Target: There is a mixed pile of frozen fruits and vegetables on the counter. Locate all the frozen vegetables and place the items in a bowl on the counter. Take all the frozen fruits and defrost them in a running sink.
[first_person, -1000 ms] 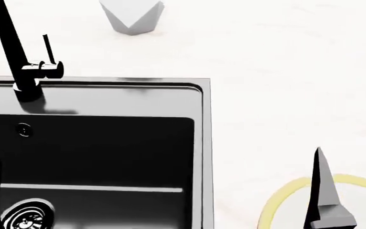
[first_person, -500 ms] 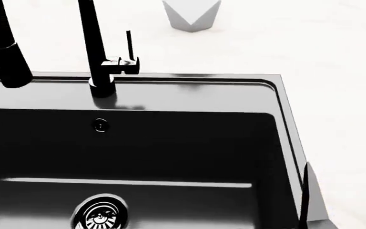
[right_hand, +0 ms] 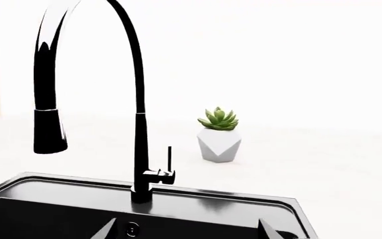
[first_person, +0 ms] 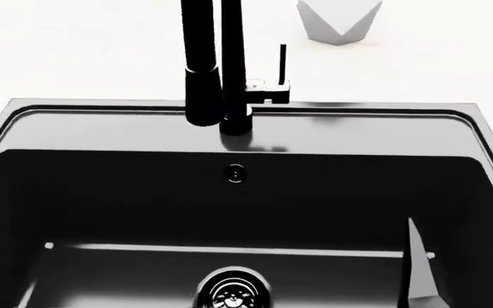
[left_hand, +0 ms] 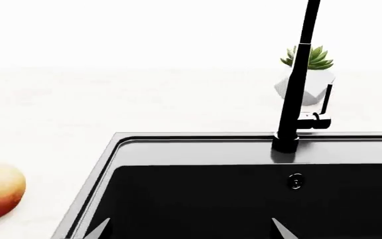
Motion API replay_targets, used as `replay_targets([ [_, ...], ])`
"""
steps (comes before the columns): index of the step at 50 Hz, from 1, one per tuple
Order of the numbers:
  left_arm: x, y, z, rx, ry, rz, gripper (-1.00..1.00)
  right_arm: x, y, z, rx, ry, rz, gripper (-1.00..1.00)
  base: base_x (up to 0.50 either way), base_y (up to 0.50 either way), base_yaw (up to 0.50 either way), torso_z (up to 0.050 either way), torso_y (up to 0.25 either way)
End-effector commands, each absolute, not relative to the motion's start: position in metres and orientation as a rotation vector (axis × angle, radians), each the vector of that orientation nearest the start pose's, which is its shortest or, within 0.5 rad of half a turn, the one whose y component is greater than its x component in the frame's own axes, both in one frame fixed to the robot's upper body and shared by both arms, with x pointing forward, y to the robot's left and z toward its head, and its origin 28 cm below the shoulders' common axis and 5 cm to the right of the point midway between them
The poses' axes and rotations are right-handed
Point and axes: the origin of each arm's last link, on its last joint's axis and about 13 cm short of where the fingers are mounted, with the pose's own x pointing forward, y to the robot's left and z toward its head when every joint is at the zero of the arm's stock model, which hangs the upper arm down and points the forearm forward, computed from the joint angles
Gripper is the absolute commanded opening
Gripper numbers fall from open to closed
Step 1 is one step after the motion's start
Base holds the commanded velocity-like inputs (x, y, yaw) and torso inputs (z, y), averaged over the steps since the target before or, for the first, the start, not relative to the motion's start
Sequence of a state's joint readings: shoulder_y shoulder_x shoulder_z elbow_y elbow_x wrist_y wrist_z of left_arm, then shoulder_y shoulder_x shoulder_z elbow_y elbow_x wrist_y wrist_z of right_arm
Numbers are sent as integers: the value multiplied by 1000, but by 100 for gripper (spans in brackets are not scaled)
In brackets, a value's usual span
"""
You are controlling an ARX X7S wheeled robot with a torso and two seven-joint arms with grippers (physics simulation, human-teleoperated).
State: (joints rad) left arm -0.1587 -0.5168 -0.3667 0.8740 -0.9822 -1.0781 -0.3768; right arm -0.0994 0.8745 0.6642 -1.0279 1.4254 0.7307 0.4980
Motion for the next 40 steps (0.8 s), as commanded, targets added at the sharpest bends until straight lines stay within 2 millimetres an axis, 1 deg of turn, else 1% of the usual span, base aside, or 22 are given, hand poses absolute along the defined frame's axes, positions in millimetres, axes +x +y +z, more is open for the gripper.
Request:
replay_targets([
  [1, 169, 275, 178, -50, 17, -67, 100, 125, -182, 227, -5, -168, 141, 100, 23, 500, 0, 0, 0],
  [8, 168, 277, 179, -57, 21, -66, 100, 125, -181, 221, 7, -147, 146, 100, 24, 500, 0, 0, 0],
  [11, 168, 276, 178, -58, 23, -66, 100, 127, -179, 221, 11, -152, 152, 100, 23, 500, 0, 0, 0],
  [12, 168, 276, 180, -60, 23, -67, 100, 128, -178, 222, 12, -152, 153, 100, 0, 500, 0, 0, 0],
  [16, 169, 277, 177, -59, 21, -62, 100, 129, -178, 221, 18, -152, 158, 100, 0, 500, 0, 0, 0],
  [17, 165, 280, 178, -60, 20, -61, 100, 129, -178, 222, 20, -154, 158, 100, 0, 500, 0, 0, 0],
  [18, 168, 278, 180, -60, 20, -61, 100, 128, -177, 222, 24, -156, 160, 100, 0, 500, 0, 0, 0],
  [19, 165, 279, 178, -59, 19, -61, 100, 128, -178, 223, 25, -158, 159, 100, 0, 500, 0, 0, 0],
  [22, 167, 277, 182, -58, 17, -61, 100, 128, -178, 223, 29, -161, 156, 100, 0, 500, 0, 0, 0],
  [28, 165, 276, 180, -52, 12, -66, 100, 127, -179, 222, 41, -162, 147, 100, -6, 500, 0, 0, 0],
  [31, 165, 276, 183, -50, 11, -66, 100, 128, -179, 221, 53, -166, 144, 100, -206, 500, 0, 0, 0],
  [37, 165, 274, 181, -49, 11, -68, 100, 125, -179, 221, 58, -166, 143, 100, -334, 500, 0, 0, 0],
  [38, 160, 279, 181, -49, 10, -69, 100, 125, -179, 220, 58, -162, 142, 100, -333, 500, 0, 0, 0],
  [40, 161, 278, 183, -49, 8, -69, 100, 127, -179, 220, 63, -161, 142, 100, -338, 500, 0, 0, 0],
])
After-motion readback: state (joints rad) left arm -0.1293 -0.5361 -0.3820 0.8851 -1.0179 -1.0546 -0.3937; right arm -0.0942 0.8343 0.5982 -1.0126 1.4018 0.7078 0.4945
